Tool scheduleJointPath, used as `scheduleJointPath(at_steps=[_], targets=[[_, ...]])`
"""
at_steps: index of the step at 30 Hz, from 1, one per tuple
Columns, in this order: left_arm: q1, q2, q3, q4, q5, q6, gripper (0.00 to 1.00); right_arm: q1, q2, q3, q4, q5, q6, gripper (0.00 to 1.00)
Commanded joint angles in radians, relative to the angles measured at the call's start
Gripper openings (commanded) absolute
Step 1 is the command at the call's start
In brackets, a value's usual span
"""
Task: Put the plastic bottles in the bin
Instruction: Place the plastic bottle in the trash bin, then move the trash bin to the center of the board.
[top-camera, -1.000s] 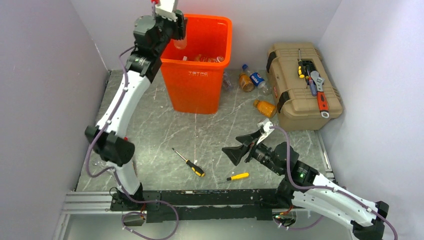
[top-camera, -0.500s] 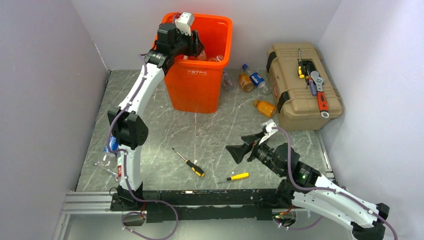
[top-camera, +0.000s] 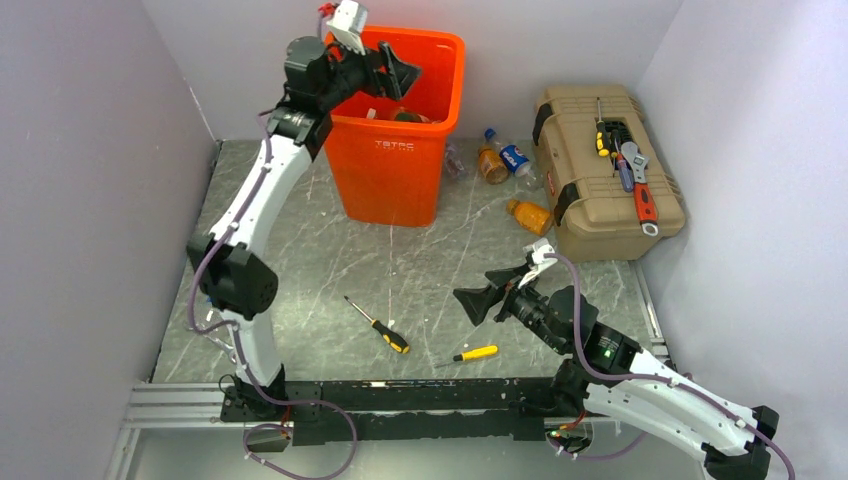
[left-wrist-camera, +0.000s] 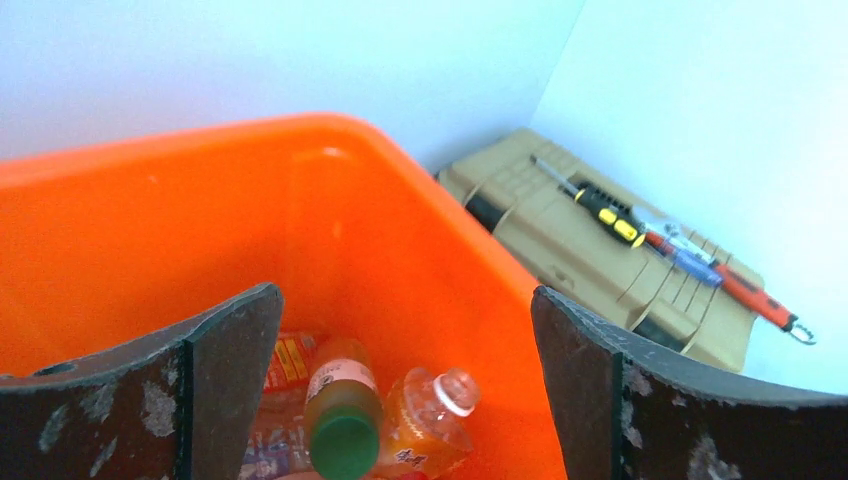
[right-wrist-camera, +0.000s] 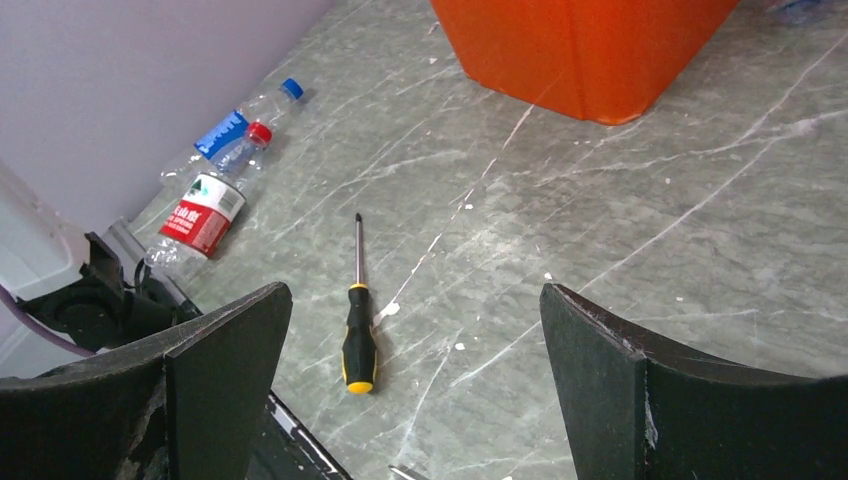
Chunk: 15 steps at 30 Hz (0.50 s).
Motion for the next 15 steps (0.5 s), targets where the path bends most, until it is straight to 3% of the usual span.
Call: scheduleJointPath(at_steps=[1, 5, 9, 12, 15], targets=[[0.001, -0.254, -0.071, 0.163, -0.079, 0.015, 0.99, 0.003, 0.005, 0.031, 0.01, 0.035, -0.011, 1.0], [0.0, -0.452, -0.245, 0.17, -0.241, 0.075, 0.99, 0.003, 0.012, 0.04, -0.007, 0.092, 0.004, 1.0], [0.0, -0.62, -0.392, 0.007, -0.472, 0.177, 0.99, 0.003, 0.037, 0.068, -0.083, 0.321, 0.084, 1.0], [0.0, -0.76, -0.565, -0.057, -0.608, 0.242, 1.0, 0.002, 0.097, 0.118, -0.169, 0.46, 0.138, 1.0], [0.001, -0.898, -0.767, -0.08, -0.732, 0.259, 0.99, 0.002, 0.149, 0.138, -0.201, 0.501, 0.162, 1.0]])
